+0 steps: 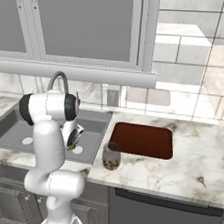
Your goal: Pick up all produce items and place them in the sink. Turn on the sink faucet to wash them. Then turn the sink off and put them in the tray.
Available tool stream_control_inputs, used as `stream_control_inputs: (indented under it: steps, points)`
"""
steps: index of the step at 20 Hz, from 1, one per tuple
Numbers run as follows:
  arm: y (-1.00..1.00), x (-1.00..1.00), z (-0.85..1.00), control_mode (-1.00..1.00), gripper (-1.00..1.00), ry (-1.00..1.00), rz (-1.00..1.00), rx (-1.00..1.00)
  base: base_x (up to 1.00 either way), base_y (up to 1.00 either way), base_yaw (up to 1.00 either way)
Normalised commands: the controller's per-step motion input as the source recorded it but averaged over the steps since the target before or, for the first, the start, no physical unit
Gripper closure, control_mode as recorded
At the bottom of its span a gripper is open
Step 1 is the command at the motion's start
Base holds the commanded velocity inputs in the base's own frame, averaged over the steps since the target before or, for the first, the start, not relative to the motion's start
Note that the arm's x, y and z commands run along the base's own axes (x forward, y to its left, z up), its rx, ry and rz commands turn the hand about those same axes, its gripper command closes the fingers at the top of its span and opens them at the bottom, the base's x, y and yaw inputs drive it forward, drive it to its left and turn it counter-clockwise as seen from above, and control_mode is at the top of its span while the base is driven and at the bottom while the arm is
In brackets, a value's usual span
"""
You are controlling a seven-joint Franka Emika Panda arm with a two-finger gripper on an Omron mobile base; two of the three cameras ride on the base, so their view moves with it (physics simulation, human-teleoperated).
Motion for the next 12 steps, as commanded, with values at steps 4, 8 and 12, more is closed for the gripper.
stream_control_inputs:
  steps: [4,8,12]
  points:
    - [0.07,0.27,0.01,-1.00,-1.00,0.00,-0.06,0.00,0.00,0.00,0.00]
    - [0.08,0.04,0.79,-1.00,-1.00,0.04,-0.12,-0.05,0.00,0.00,0.00]
    - [0.00,0.00,0.90,-1.00,-1.00,0.12,-0.10,-0.01,0.00,0.00,0.00]
